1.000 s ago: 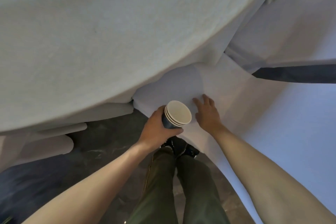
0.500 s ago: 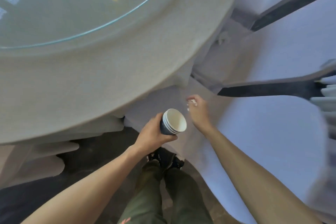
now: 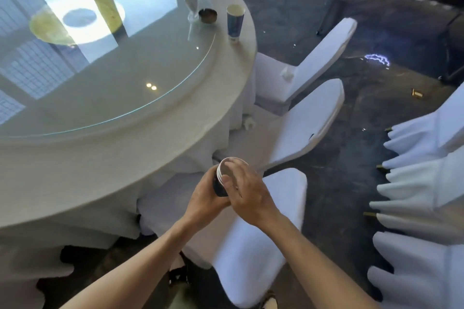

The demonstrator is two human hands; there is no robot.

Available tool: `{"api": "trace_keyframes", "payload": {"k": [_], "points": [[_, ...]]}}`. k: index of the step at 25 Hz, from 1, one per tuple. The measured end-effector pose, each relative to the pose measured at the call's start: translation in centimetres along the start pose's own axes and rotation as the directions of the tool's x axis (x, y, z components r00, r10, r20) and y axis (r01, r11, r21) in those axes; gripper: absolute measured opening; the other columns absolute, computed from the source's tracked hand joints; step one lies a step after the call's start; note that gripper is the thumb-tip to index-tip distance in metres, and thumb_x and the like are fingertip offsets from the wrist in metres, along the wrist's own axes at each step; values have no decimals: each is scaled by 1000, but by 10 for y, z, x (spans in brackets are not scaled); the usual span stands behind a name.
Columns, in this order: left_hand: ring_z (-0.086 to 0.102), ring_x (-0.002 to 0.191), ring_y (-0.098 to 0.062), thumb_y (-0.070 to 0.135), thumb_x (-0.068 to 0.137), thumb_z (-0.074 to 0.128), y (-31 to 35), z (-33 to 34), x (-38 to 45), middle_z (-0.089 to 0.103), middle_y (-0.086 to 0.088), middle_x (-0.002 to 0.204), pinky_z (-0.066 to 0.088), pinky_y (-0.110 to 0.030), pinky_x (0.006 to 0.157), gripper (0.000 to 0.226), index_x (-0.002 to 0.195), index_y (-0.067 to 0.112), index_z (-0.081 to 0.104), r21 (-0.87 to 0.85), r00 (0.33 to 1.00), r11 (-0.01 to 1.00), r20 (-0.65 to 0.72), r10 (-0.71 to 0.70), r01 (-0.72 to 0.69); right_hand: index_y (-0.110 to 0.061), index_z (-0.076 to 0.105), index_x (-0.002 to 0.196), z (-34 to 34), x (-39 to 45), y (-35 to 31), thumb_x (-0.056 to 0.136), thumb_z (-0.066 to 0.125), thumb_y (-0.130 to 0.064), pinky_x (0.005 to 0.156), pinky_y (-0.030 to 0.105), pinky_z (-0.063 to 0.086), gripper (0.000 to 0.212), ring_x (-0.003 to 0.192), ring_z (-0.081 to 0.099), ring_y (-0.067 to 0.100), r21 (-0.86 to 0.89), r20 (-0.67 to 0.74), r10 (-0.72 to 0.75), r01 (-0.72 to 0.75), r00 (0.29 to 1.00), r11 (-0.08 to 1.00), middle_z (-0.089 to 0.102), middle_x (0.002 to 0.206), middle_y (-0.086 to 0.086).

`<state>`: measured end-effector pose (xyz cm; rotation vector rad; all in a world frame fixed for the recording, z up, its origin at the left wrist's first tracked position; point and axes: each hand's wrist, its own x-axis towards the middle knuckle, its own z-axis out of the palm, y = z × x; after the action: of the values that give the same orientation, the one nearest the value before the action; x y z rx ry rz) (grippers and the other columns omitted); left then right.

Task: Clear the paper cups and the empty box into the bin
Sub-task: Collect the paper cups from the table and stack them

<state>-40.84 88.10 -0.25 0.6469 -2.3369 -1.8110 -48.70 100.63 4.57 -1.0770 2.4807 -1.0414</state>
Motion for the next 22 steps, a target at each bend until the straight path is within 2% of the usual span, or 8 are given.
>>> {"api": "trace_keyframes", "payload": {"k": [3,4,7,10,12,16,20,22], "points": [[73,98,-4,34,64,93,21,40,-24,76,11,113,56,-22,79,72,125,54,60,16,995,998,-79,54,-53,-5,72,111,-46,-32,19,105,51,-22,108,37,45,28,125,56,24,-26,49,-104,105,993,994,66,129,11],[73,100,-7,35,64,94,25,51,-29,75,9,115,58,-27,82,72,126,50,61,17,994,999,-97,52,-50,-4,74,106,-58,-40,25,105,51,-23,105,38,47,29,121,58,27,-58,81,-112,117,990,991,68,126,13],[74,107,-16,39,64,96,41,85,-37,74,4,120,61,-47,91,74,129,43,61,8,984,999,-172,34,-33,-2,74,100,-95,-57,44,105,51,-25,98,40,50,33,111,62,28,-121,183,-134,158,974,980,69,118,14],[73,111,-21,45,64,97,53,110,-30,73,2,123,60,-52,95,78,132,36,61,-4,969,1000,-247,9,-11,-5,72,98,-129,-45,56,104,53,-29,87,43,54,31,97,63,23,-120,287,-136,177,948,977,70,104,9],[72,113,-24,49,63,98,54,119,-18,73,0,124,59,-54,96,82,134,30,62,-27,956,1000,-293,-12,4,-7,73,102,-146,-25,65,102,57,-28,84,42,56,26,95,64,23,-119,355,-151,205,922,971,71,104,7],[70,112,-17,45,64,99,54,130,27,73,4,123,60,-41,95,84,137,26,61,-26,908,996,-409,-89,86,-8,73,111,-171,38,92,101,58,-24,87,43,57,24,97,68,24,-121,453,-167,246,876,962,73,108,9],[69,110,-12,33,65,100,49,139,104,72,8,119,49,-10,81,78,134,26,63,-64,876,987,-456,-158,145,-15,70,123,-185,124,137,101,58,-34,97,40,53,32,112,65,23,-178,471,-100,205,877,962,68,125,6],[68,108,-14,25,64,100,50,144,134,71,8,117,46,-11,78,75,129,26,64,-90,842,975,-492,-220,202,-18,65,131,-194,162,159,100,57,-37,101,37,50,37,120,60,22,-205,493,-74,199,867,958,62,134,4]]}}
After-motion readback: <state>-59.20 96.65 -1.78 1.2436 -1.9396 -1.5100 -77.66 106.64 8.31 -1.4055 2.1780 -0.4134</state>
